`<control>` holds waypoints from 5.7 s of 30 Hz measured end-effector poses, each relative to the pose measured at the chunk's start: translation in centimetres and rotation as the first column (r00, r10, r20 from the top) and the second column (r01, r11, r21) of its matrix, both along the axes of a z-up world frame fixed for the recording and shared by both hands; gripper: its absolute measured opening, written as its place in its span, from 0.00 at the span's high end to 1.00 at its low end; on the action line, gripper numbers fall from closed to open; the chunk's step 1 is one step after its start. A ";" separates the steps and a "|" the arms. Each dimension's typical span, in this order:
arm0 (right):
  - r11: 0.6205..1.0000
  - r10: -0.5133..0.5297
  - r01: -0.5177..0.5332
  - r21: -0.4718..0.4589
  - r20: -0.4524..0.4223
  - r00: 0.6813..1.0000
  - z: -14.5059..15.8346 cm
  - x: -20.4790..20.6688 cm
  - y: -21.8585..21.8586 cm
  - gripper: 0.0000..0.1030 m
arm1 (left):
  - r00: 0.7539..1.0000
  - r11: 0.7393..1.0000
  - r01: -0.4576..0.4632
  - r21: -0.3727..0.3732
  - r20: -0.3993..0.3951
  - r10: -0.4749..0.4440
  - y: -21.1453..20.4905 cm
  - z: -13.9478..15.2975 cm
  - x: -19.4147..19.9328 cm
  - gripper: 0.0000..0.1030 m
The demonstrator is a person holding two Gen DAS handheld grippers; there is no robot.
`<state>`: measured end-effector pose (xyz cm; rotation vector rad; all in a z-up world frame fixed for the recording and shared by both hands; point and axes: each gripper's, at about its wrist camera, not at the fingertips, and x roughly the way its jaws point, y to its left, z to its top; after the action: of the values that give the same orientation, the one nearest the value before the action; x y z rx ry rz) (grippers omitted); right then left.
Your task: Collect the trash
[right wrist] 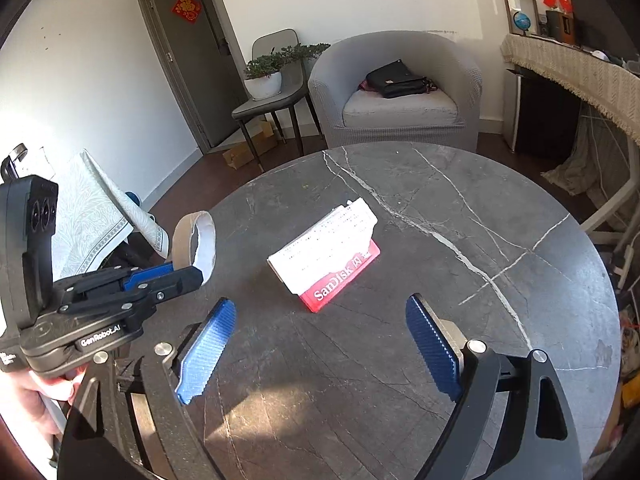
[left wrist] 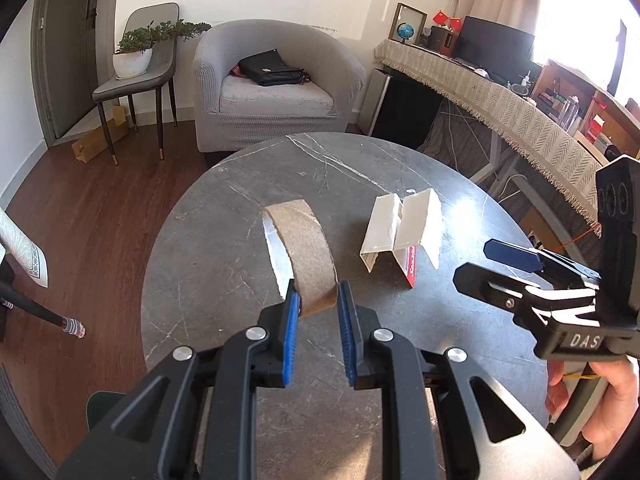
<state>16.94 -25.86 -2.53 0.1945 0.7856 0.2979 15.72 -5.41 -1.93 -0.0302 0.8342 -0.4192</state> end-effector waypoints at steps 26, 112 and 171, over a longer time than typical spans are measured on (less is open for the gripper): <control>0.997 -0.079 0.078 -0.009 -0.061 0.995 -2.4 6.1 3.2 0.50 | 0.998 0.998 -0.066 0.002 -0.001 0.066 7.8 -0.2 -1.1 0.80; 0.754 0.531 -0.617 -0.225 -0.345 0.774 -14.0 -2.9 38.6 0.52 | 0.918 0.917 -0.396 -0.054 -0.052 0.393 29.9 -2.7 -6.5 0.75; 0.964 0.170 -0.152 -0.217 0.065 0.983 3.7 -6.9 7.6 0.30 | 0.977 0.987 -0.161 -0.007 0.144 0.161 7.9 3.7 -5.5 0.38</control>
<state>10.09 -18.29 1.21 -0.0822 0.7461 0.3717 10.24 2.45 1.76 -0.0618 0.6849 -0.2631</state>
